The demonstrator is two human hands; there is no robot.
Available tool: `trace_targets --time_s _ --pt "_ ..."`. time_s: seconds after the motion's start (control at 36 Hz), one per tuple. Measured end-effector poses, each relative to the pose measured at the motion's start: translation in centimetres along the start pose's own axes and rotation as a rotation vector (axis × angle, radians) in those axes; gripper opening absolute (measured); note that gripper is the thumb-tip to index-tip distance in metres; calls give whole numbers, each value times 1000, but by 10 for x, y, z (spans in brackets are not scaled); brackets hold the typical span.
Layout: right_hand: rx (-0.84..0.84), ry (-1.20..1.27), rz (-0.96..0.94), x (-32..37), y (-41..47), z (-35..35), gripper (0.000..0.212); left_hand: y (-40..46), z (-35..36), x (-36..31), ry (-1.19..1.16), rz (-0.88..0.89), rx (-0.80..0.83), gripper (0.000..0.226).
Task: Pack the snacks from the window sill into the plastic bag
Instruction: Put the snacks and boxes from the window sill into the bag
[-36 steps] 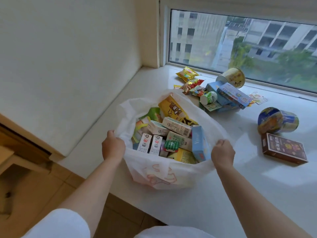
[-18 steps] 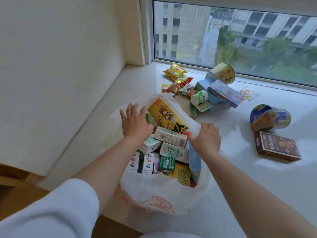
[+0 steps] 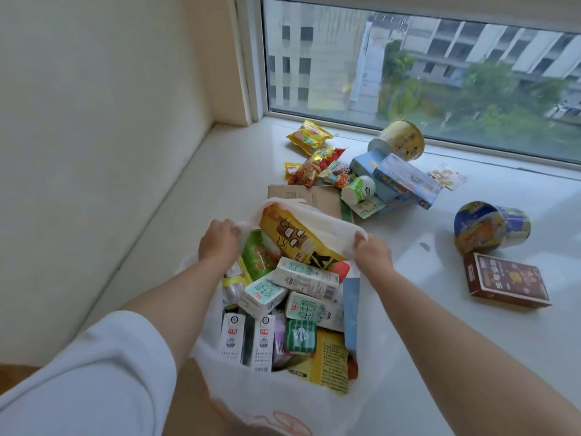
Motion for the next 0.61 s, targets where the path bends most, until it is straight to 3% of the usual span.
trace_targets --time_s 0.08,0.17,0.22,0.33,0.44,0.5,0.61 --pt "-29 73 14 -1 -2 -10 48 2 -25 -4 -344 -124 -196 18" --pt "-89 138 19 -1 -7 -22 48 -4 -56 0 -510 -204 -399 22" --pt "-126 186 -2 -1 -12 -27 47 -13 -73 1 -544 -186 -499 26" --pt "-183 159 -10 -5 -25 -32 49 -28 -87 -9 -528 -111 -542 27" --pt "-305 178 -97 -5 -36 -40 51 -43 -100 -18 -486 44 -676 23" --pt "-287 113 -96 -12 -39 -36 51 -39 -93 -7 -383 -30 -572 25" --pt "-226 10 -43 -20 -30 -32 47 -23 -76 -5 -177 -192 -207 40"
Point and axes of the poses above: each hand's wrist, its own y-axis towards the middle knuckle, its own z-axis out of the palm, x = y × z, the point moved 5 cm from there along y, towards the middle knuckle, and after that the axes turned 1 degree about -y, right-handed, at the moved point
